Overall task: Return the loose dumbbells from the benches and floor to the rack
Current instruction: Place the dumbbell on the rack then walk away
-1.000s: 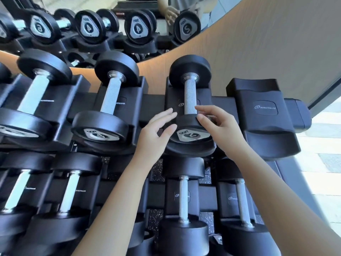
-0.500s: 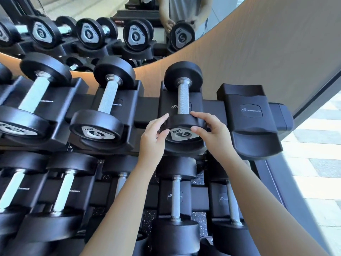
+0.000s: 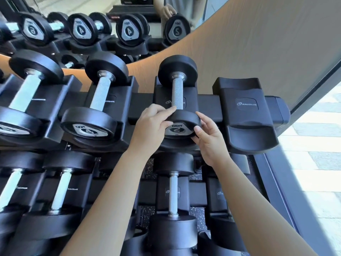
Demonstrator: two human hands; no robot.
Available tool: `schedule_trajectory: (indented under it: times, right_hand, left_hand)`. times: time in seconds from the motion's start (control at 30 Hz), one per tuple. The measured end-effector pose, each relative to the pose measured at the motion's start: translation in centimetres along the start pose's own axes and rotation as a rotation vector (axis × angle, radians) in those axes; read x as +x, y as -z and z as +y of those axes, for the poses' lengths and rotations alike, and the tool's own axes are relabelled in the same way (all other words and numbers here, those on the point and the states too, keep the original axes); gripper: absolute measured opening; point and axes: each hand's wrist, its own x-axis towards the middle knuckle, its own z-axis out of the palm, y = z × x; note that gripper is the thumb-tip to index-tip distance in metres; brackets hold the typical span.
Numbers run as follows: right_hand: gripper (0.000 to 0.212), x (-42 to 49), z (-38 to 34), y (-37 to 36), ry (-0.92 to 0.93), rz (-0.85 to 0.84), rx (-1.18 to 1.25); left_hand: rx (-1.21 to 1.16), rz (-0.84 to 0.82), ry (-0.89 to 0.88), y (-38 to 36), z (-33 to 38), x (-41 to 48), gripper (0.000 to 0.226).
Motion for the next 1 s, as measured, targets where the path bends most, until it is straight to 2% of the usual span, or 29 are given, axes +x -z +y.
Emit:
schedule_trajectory:
  times: [0.27, 0.5, 0.7, 0.87, 1.0]
  right_hand:
    - [0.036, -0.9, -0.5, -0.2, 0.03, 0.041, -0.254]
    - [0.046, -2.1, -1.6, -0.2, 0.06, 0.057, -0.491]
    - [0.045, -6.4, -1.0, -1.2, 0.068, 0.16, -0.839]
    - [0.045, -11.0, -0.7, -2.3, 0.103, 0.094, -1.26]
    - [0.044, -14.5, -0.5, -3.0, 0.095, 0.058, -1.492]
  left_hand:
    - [-0.063, 0.058, 0.064, -0.5, 0.1, -0.8, 0.041]
    - [-0.067, -0.04, 0.123, 0.2, 0.3, -3.1, 0.048]
    - [-0.055, -0.045, 0.159, 1.2, 1.2, -7.7, 0.037]
    - [0.079, -0.037, 0.18, 1.5, 2.0, -13.1, 0.034]
    - [0.182, -0.042, 0.22, 1.3, 3.0, -16.1, 0.035]
